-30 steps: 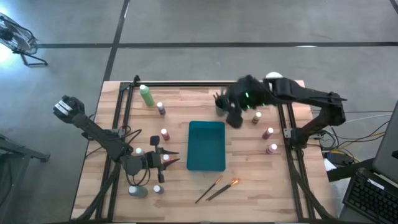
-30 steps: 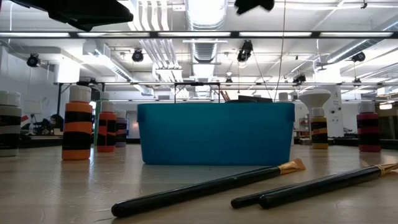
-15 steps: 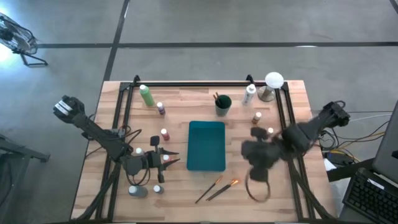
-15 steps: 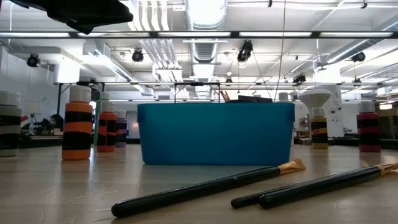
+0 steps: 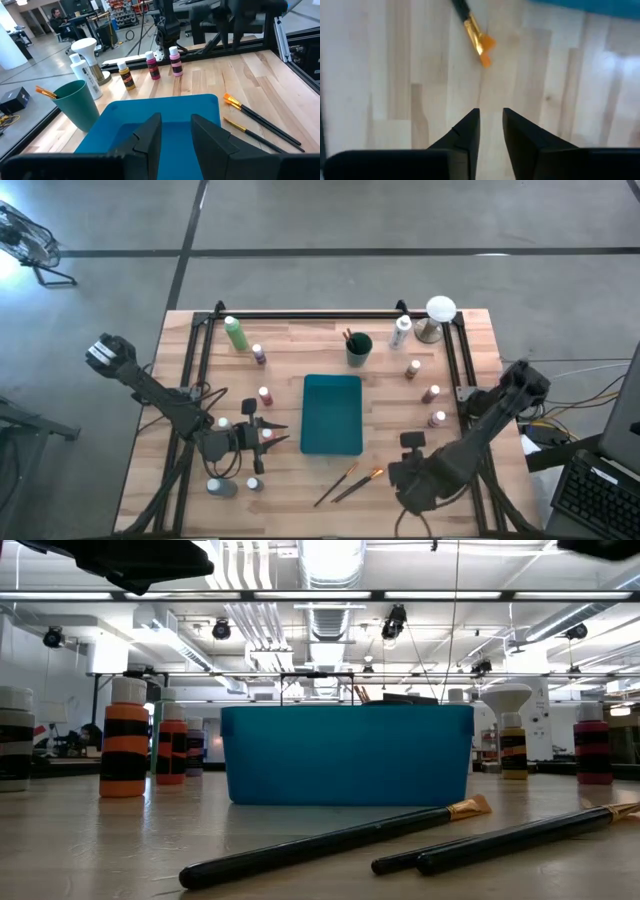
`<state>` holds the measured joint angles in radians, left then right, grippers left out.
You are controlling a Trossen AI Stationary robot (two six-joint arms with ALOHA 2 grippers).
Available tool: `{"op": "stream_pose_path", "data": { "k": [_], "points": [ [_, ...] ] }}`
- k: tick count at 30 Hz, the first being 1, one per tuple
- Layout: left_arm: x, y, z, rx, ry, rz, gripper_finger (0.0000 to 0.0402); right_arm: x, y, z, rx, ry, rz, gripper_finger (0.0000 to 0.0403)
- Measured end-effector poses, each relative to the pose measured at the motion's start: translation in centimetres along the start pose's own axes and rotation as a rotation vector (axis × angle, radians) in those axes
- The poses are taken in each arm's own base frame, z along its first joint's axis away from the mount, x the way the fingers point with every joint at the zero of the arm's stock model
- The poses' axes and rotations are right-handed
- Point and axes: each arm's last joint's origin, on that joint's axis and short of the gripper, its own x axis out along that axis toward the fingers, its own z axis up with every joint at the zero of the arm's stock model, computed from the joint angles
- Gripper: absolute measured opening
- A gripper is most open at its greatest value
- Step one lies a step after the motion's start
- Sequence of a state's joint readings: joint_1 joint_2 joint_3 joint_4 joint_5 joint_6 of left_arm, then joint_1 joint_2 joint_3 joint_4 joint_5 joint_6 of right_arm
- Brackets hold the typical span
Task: Pick & Place Paint Supplies
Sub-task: Put the gold paint brush into the green cup
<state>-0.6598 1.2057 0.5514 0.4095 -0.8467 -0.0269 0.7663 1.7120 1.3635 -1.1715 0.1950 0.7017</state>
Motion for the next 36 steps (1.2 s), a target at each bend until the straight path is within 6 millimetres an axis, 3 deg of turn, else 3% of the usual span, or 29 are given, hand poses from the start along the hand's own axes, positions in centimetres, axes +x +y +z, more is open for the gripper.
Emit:
{"op": "stream_pose_path", "data": {
  "k": [7,13,24,36],
  "points": [
    [0.0,0.0,0.0,0.003,0.003,0.0,0.011,4.3,2.5,1.6,-0.058,0.011,0.005,0.0136],
    [0.0,0.0,-0.1,0.007,0.006,0.0,0.011,6.1,2.6,1.9,-0.09,0.042,-0.02,0.0159],
    [0.0,0.0,-0.2,0.027,0.015,0.001,0.011,9.0,0.4,2.4,-0.101,0.037,-0.01,0.0128],
    [0.0,0.0,-0.2,0.032,0.019,0.001,0.011,11.0,-0.2,1.9,-0.077,0.008,0.035,0.0108]
  ]
}}
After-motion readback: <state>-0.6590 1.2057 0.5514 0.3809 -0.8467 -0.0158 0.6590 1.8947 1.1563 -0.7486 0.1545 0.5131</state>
